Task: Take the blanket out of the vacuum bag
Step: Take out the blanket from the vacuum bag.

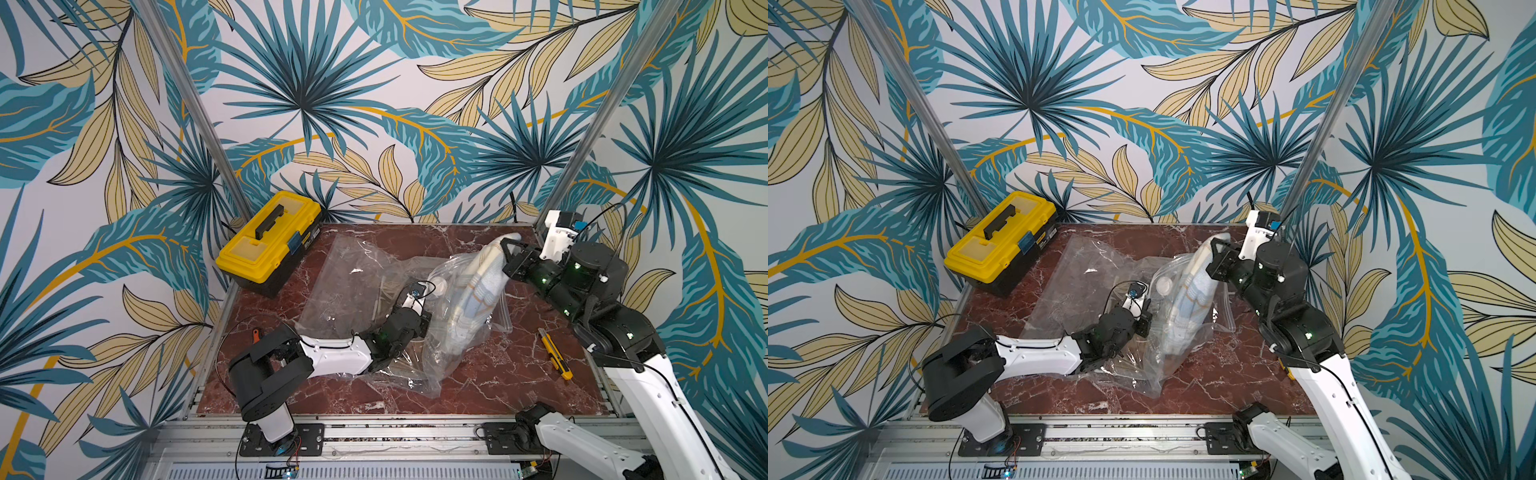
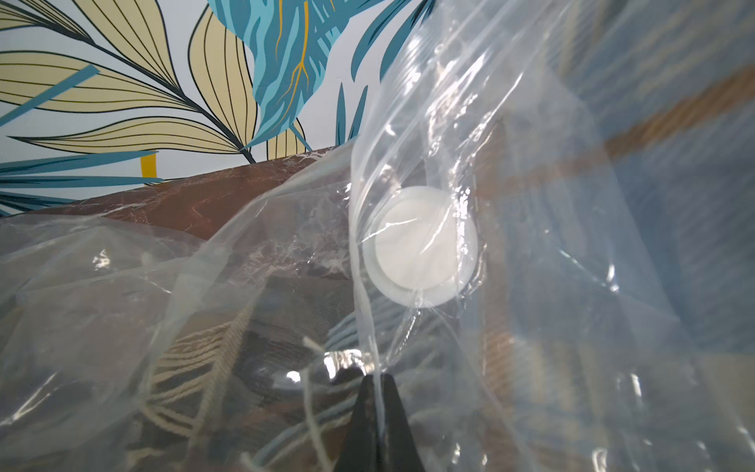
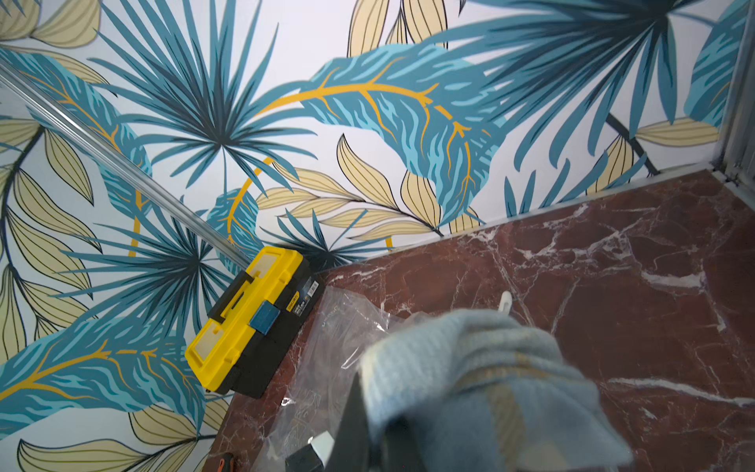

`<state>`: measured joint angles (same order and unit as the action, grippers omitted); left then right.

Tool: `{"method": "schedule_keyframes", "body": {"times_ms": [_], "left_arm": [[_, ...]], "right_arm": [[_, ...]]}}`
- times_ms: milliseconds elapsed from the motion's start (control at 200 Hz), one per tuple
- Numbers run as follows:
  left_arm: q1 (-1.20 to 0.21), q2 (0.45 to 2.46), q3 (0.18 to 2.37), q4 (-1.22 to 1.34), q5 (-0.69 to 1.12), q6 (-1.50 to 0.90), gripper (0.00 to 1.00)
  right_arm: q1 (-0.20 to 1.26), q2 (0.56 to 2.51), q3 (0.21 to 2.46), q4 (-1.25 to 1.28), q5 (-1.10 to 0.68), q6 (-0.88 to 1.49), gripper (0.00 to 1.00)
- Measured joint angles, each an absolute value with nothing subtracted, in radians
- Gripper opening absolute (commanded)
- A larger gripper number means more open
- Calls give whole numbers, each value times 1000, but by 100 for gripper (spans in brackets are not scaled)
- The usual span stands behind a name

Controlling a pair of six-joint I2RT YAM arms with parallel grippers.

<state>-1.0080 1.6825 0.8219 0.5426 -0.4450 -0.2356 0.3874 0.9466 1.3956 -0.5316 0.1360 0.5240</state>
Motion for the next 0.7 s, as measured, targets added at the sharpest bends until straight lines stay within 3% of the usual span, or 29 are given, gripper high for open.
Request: {"method": "schedule_keyframes", "body": {"times_ms": [471,696], "left_arm": [[-1008,1746,827,516,-379,-279,0],[-1006,1832,936,407,-278,-315,0]], "right_arm": [[381,954,1528,-448,296,358,0],[381,973,1538,-453,385,249,0]]}}
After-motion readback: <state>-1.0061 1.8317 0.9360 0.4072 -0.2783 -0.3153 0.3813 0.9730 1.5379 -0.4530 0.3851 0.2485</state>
